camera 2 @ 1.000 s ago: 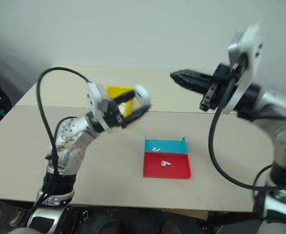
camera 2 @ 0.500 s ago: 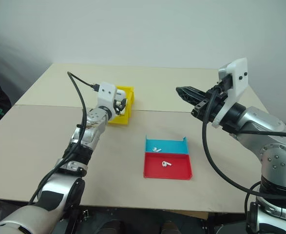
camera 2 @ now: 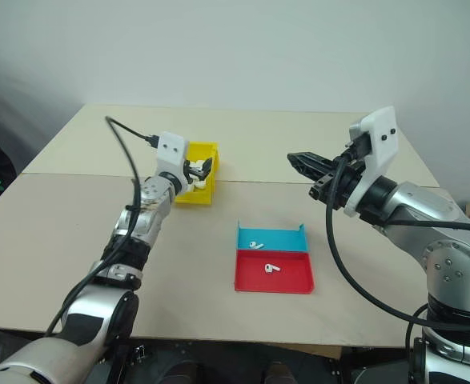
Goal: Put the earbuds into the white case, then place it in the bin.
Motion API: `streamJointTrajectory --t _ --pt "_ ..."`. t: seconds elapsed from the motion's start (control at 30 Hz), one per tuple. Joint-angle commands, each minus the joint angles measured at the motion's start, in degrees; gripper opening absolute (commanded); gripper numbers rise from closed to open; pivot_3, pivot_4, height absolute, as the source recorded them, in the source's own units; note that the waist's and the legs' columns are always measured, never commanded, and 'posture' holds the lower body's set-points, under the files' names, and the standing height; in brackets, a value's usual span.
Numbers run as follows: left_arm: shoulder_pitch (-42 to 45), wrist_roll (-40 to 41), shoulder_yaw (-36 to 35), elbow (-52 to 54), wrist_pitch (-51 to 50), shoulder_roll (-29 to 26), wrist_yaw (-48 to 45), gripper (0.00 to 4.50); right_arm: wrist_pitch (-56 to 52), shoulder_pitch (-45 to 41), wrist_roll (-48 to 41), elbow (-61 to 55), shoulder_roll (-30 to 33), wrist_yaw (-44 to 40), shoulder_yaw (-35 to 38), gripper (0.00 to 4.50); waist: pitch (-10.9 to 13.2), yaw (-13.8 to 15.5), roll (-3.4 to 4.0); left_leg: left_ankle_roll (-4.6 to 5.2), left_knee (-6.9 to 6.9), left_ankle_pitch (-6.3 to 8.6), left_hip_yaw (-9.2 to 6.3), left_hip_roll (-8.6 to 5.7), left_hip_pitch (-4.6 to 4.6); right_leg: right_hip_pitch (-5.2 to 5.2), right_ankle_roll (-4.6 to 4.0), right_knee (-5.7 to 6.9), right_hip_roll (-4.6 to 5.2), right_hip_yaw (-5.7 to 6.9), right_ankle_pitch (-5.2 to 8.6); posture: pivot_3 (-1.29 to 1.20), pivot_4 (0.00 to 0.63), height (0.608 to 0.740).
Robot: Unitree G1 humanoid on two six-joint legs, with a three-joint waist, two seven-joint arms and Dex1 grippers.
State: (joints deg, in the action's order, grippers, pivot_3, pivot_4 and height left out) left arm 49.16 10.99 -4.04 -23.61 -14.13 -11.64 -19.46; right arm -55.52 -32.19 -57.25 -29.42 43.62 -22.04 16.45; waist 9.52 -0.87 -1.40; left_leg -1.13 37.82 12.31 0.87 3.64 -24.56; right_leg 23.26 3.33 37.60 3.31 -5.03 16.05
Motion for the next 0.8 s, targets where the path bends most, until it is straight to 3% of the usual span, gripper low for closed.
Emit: streamJointTrajectory --t 0.03,0.17,0.27,0.4,0.6,0.67,0.8 --pt "-6.82 9.58 -1.85 16.99 -4.75 -5.62 -12.85 4.44 3.86 3.98 3.67 -3.98 6.59 -8.35 0.91 0.0 0.0 0.0 0.01 -0.02 -0.01 -0.01 0.0 0.01 0.01 0.0 0.0 0.0 -0.01 0.0 0.0 0.0 0.15 0.74" --pt "-17.35 15.73 -2.53 30.41 -10.19 -15.27 -22.85 4.44 10.28 12.31 8.49 -3.87 14.02 -21.4 2.94 0.0 0.0 -0.12 0.02 -0.04 -0.01 -0.02 0.03 0.02 0.16 -0.09 0.0 -0.01 -0.01 -0.03 0.0 0.0 0.15 0.74" --pt "-26.01 23.17 -7.94 38.58 -15.31 -22.88 -28.71 4.44 17.97 19.93 13.66 -1.01 18.76 -33.57 5.48 0.0 0.01 -0.03 0.01 -0.04 -0.01 -0.02 0.04 0.04 0.34 -0.27 0.0 0.01 0.0 -0.02 0.0 0.0 0.15 0.74" --pt "-37.72 25.95 -15.04 45.1 -15.2 -32.13 -35.92 4.44 28.03 26.84 19.19 6.29 22.08 -46.67 9.05 0.0 0.02 -0.07 -0.01 -0.05 0.0 -0.02 0.08 0.08 0.54 -0.46 0.0 -0.03 -0.01 -0.01 0.0 0.0 0.15 0.74" --pt "-51.46 30.57 -29.36 51.2 -15.57 -38.37 -42.33 4.44 43.65 30.09 29.23 20.31 24.48 -55.66 12.47 0.0 0.06 -0.07 -0.07 -0.06 -0.06 0.0 0.27 0.2 1.12 -0.95 -0.06 -0.14 0.0 -0.03 0.06 0.0 0.15 0.74" --pt "-54.12 31.06 -32.38 51.99 -15.55 -39.57 -43.36 4.44 52.0 29.67 31.59 23.86 22.03 -55.7 13.77 0.0 0.06 0.01 -0.07 -0.07 -0.08 0.0 0.31 0.22 1.18 -1.0 -0.08 -0.17 -0.01 -0.03 0.09 0.0 0.15 0.74" --pt "-57.46 31.54 -36.75 53.4 -16.08 -40.81 -43.39 4.44 56.99 26.23 32.7 30.99 23.03 -58.12 11.83 0.0 0.07 -0.12 -0.03 -0.07 -0.08 0.0 0.42 0.22 1.22 -0.98 -0.08 -0.18 0.0 -0.12 0.08 0.0 0.15 0.74"
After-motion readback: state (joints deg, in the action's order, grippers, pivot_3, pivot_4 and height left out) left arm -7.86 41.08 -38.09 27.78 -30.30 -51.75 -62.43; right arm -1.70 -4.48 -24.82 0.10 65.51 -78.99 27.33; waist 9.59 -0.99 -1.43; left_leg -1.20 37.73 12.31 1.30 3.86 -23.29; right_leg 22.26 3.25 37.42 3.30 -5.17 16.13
